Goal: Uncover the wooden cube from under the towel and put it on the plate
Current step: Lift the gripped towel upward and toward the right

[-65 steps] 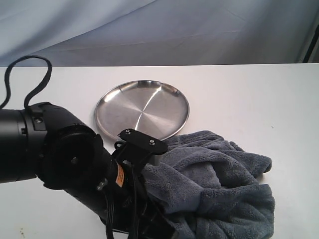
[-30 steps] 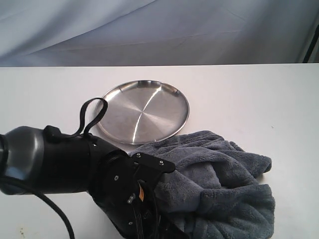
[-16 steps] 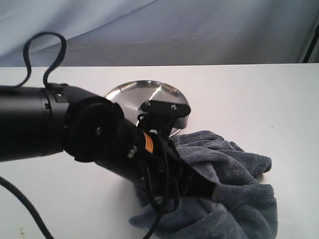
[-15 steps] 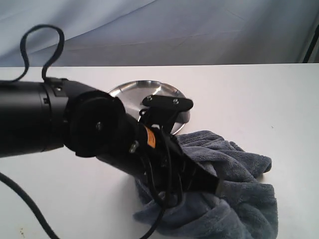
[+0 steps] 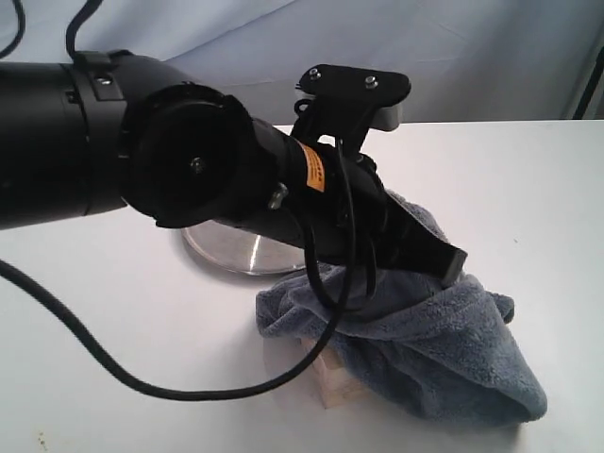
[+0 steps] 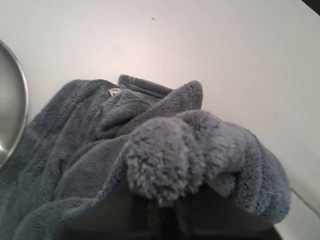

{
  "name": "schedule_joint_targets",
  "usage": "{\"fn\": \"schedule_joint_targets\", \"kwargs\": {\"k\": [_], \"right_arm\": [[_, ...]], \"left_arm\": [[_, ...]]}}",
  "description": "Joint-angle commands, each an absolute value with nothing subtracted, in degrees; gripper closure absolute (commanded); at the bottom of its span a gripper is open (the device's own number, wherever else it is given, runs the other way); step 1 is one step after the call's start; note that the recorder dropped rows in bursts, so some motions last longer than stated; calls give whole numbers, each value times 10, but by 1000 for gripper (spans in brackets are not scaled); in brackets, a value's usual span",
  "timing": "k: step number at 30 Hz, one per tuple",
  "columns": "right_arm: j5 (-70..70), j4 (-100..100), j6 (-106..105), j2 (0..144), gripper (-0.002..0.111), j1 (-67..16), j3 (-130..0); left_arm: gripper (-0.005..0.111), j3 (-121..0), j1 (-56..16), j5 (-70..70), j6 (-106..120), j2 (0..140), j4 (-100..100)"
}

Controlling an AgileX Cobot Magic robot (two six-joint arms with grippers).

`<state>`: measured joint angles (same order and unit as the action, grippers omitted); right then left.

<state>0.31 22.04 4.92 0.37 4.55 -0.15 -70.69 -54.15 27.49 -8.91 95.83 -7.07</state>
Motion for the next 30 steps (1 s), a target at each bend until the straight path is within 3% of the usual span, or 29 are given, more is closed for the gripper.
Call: {"fn": "schedule_joint_targets", "kwargs": {"k": [1,7,14,20,25,30], "right_arm": [[10,223,51,0,105,45,0],[10,223,51,0,105,45,0],[10,223,51,0,105,45,0],[10,223,51,0,105,45,0],[10,223,51,0,105,45,0],[10,223,51,0,105,45,0]], "left_arm": [[107,-710,-543,254,-89,966,0],[100,-710,-543,254,-89,998,41],[61,-710,-543,254,-89,1035,83],[35,-710,-543,255,-89,1044,83],[18,-710,-543,257,-89,1035,83],[14,-710,-543,258,-89,1010,83]]}}
